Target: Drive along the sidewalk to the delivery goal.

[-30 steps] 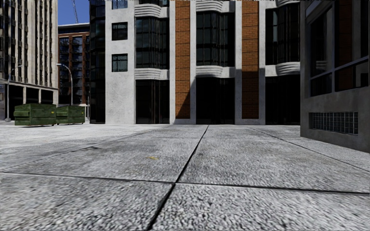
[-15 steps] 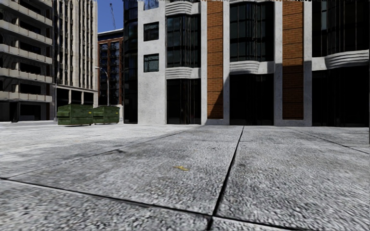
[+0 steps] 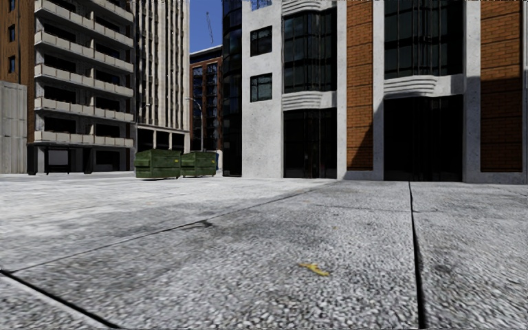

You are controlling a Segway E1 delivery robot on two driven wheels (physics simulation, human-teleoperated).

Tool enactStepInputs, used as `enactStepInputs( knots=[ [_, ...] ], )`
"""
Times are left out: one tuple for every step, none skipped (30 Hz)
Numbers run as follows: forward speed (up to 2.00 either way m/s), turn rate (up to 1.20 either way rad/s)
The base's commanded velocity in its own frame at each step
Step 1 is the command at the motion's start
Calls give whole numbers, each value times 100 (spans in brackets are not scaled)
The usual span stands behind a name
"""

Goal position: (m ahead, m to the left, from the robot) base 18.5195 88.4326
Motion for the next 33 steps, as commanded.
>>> enactStepInputs(
  knots=[
    [148,51],
    [148,51],
    [148,51],
    [148,51],
    [151,51],
    [155,51],
    [161,51],
    [161,51],
    [165,51],
    [168,51],
    [171,51],
    [172,51],
    [172,51],
    [173,51],
    [174,51],
    [175,51],
    [175,51],
    [175,51],
    [177,51],
    [178,51],
    [178,51],
    [178,51],
    [179,51],
    [179,51],
    [179,51],
    [179,51],
    [179,51],
    [179,51],
    [179,51],
    [179,51],
    [179,51],
    [179,51],
    [179,51]
  ],
)
